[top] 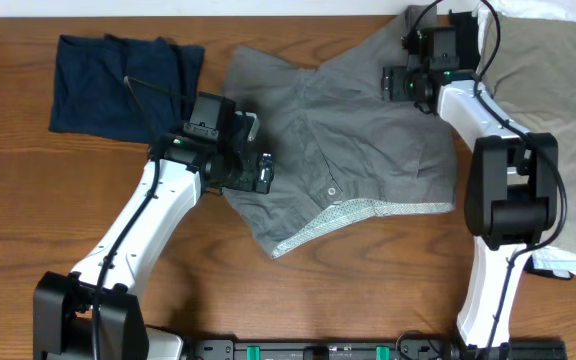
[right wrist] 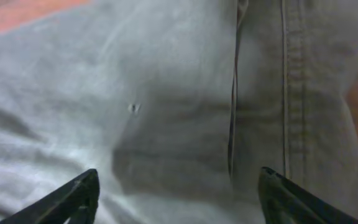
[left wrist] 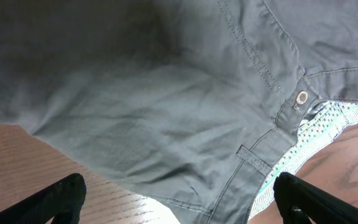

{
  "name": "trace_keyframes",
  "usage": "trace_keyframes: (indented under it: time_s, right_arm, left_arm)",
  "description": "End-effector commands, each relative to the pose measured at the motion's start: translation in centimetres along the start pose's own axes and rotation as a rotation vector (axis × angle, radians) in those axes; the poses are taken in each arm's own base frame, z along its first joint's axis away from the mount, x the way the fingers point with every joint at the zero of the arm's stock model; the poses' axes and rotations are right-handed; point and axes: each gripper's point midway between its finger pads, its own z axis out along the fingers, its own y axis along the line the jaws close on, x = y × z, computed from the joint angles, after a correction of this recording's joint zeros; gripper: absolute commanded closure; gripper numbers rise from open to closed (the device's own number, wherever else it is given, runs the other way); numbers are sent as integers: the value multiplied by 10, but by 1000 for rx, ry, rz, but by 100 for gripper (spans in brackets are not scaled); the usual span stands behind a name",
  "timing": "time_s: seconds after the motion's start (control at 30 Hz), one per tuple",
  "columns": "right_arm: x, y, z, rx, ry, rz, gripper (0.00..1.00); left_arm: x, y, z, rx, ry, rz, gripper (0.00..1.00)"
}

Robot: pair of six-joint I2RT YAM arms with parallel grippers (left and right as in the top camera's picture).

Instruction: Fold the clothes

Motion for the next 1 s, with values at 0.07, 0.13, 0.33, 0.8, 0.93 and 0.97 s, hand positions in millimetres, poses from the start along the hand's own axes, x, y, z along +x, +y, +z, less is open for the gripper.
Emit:
trace_keyframes:
  time_s: [0.07,0.13,0.33,0.8,0.93,0.97]
  right_arm:
    - [11,-8,19,4,10,-6,35]
    - [16,-9,26,4,15,-5,40]
    - [23,-10,35,4,27,3,74]
    - [-99,81,-28,-198,-374,-74,99]
    - [-134,120,-48,-200,-569,-64,99]
    - [-142,127,-53,-173,-623,-49,99]
  left_arm:
    - [-3,2,1,-13,0,-3,3]
    - [-3,1,1,-12,-2,-3,3]
    - [-5,1,1,-12,-8,-2,3]
    - [-10,4,1,-27,-31,3,3]
    - [-10,4,1,-27,-31,3,3]
    - [-10,4,1,-27,-31,3,3]
